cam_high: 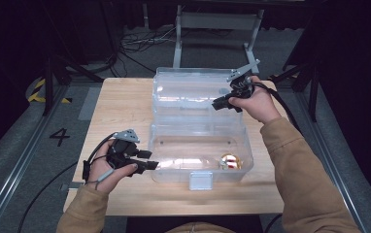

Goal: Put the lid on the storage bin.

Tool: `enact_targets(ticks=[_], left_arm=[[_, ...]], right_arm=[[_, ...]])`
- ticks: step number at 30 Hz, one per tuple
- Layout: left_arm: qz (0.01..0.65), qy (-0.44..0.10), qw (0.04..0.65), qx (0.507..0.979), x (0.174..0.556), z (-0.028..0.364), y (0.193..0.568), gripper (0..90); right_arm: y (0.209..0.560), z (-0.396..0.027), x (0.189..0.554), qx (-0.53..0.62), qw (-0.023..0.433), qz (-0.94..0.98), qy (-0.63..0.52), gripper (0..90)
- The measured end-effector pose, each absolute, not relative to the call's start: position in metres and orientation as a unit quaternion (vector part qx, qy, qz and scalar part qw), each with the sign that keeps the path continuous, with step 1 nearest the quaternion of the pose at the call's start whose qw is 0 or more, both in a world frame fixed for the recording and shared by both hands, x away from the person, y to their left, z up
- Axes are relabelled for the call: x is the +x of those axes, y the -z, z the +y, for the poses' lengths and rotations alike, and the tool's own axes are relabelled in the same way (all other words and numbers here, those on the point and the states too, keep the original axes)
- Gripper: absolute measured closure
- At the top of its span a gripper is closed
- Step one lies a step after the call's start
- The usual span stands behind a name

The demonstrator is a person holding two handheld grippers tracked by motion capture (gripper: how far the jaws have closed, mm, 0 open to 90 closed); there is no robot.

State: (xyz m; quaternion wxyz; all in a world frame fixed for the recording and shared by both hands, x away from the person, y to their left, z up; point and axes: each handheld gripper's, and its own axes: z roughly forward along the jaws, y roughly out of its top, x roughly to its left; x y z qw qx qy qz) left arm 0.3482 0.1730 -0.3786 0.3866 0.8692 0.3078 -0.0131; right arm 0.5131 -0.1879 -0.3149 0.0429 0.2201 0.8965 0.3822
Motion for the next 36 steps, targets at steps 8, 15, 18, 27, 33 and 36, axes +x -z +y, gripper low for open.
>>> enact_targets(ticks=[8, 15, 18, 27, 33, 36], left_arm=[[0.280, 0.029, 0.369, 0.886, 0.347, 0.155, 0.385, 49.3], [0.261, 0.045, 0.354, 0.897, 0.349, 0.141, 0.397, 50.3], [0.257, 0.051, 0.349, 0.900, 0.349, 0.136, 0.401, 52.3], [0.248, 0.059, 0.328, 0.910, 0.351, 0.128, 0.412, 61.7], [0.240, 0.051, 0.323, 0.914, 0.354, 0.126, 0.416, 70.6], [0.236, 0.037, 0.307, 0.921, 0.353, 0.123, 0.416, 72.9]], right_arm=[[0.315, -0.188, 0.513, 0.221, 0.043, 0.896, -0.382, 78.0], [0.315, -0.188, 0.514, 0.226, 0.037, 0.895, -0.384, 78.0], [0.315, -0.188, 0.514, 0.228, 0.035, 0.894, -0.383, 78.1], [0.315, -0.188, 0.513, 0.231, 0.033, 0.894, -0.383, 78.2], [0.315, -0.188, 0.513, 0.231, 0.036, 0.894, -0.383, 78.2], [0.315, -0.188, 0.513, 0.231, 0.037, 0.894, -0.383, 78.2]])
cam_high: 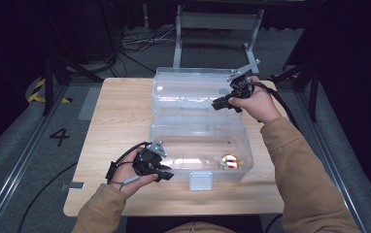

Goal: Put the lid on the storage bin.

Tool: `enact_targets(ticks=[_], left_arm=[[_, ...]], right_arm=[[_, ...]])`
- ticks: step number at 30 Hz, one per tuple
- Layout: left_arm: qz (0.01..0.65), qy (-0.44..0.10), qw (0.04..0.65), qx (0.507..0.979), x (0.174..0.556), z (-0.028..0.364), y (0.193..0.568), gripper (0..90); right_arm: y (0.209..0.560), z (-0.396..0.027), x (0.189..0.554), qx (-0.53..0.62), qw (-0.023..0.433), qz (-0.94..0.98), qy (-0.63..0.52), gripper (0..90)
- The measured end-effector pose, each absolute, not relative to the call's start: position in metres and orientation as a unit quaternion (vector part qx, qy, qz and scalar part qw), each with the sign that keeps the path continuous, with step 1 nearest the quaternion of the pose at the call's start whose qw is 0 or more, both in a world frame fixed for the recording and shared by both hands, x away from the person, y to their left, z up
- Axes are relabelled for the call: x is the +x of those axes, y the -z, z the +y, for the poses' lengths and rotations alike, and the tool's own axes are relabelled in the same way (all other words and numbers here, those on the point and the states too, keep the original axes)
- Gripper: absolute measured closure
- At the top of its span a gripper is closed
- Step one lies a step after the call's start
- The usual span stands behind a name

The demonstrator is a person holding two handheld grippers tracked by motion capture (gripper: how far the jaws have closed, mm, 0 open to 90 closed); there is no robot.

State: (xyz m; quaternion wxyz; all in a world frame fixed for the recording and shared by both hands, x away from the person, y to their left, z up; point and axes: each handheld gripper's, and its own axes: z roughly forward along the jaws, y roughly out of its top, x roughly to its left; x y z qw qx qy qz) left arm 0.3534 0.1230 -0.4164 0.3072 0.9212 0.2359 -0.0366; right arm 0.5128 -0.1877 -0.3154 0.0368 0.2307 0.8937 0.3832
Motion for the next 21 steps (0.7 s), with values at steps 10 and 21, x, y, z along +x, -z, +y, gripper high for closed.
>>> enact_targets(ticks=[10, 21], left_arm=[[0.224, 0.033, 0.305, 0.925, 0.3537, 0.1232, 0.4167, 74.2], [0.233, 0.038, 0.306, 0.922, 0.3538, 0.1233, 0.4169, 73.7]], right_arm=[[0.3157, -0.1867, 0.5115, 0.230, 0.040, 0.893, -0.384, 78.4], [0.3141, -0.1864, 0.5073, 0.227, 0.042, 0.895, -0.382, 79.8]])
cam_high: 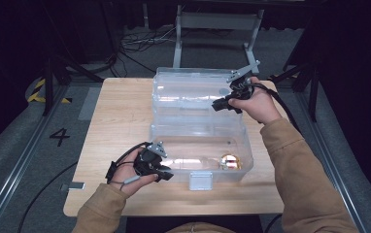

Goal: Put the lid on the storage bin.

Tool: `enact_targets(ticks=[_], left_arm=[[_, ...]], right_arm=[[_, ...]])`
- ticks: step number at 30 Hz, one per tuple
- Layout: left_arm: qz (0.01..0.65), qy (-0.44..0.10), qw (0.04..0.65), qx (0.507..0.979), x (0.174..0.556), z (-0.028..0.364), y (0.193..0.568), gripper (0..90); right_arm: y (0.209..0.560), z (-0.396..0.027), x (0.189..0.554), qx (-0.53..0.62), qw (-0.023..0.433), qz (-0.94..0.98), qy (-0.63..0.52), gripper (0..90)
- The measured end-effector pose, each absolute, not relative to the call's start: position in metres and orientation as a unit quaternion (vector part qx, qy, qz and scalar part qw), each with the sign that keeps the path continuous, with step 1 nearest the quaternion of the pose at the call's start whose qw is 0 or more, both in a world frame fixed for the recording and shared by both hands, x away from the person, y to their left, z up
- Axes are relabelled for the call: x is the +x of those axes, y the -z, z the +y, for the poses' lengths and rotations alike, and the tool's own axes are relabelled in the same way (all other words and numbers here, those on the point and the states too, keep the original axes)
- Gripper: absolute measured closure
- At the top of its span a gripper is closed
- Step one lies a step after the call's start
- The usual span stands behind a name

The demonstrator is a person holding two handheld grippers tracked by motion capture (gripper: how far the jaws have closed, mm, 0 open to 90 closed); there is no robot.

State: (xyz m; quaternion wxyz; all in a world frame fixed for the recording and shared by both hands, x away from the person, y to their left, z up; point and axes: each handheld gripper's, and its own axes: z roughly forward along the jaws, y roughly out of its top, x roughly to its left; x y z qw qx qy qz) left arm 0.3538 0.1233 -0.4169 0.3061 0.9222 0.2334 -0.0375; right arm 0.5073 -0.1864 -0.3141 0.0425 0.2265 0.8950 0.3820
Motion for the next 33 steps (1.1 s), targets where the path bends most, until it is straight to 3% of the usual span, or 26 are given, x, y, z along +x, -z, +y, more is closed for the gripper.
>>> enact_targets(ticks=[33], left_arm=[[0.236, 0.045, 0.305, 0.921, 0.355, 0.124, 0.417, 73.4]], right_arm=[[0.306, -0.189, 0.484, 0.202, 0.052, 0.900, -0.383, 81.0]])
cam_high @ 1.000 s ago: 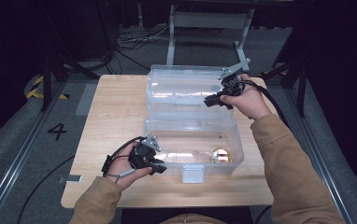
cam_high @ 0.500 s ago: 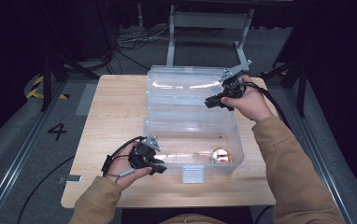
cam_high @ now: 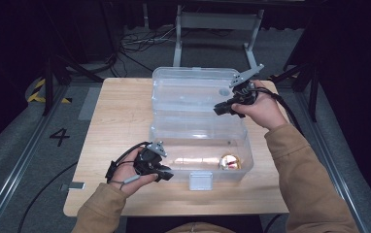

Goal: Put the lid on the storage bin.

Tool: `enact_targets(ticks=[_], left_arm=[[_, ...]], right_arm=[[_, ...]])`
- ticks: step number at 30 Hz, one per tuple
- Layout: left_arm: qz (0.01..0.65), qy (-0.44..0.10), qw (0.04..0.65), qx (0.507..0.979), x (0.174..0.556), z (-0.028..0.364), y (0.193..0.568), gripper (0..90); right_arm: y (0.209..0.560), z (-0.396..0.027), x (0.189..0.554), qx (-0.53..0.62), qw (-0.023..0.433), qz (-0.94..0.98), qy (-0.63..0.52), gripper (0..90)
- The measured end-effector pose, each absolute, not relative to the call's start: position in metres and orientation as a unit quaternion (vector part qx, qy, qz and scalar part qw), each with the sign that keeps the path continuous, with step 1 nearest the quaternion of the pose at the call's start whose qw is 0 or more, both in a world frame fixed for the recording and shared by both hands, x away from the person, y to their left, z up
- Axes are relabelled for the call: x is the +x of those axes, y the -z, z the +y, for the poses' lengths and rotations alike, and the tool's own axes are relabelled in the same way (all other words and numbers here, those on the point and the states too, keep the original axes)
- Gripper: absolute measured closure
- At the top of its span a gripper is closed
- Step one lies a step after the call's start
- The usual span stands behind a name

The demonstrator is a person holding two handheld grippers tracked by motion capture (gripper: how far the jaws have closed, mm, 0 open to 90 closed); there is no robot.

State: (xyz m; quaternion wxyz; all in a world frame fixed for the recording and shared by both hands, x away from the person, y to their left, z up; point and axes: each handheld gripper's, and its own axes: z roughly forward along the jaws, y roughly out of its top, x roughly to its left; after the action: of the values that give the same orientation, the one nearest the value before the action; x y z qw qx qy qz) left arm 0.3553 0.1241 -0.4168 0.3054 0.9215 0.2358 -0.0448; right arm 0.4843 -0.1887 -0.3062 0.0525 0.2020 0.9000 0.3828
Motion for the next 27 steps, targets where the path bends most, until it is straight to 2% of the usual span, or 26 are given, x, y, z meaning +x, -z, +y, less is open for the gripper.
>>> enact_targets(ticks=[27], left_arm=[[0.237, 0.047, 0.309, 0.920, 0.355, 0.124, 0.417, 73.3]], right_arm=[[0.301, -0.190, 0.461, 0.172, 0.055, 0.910, -0.374, 82.4]])
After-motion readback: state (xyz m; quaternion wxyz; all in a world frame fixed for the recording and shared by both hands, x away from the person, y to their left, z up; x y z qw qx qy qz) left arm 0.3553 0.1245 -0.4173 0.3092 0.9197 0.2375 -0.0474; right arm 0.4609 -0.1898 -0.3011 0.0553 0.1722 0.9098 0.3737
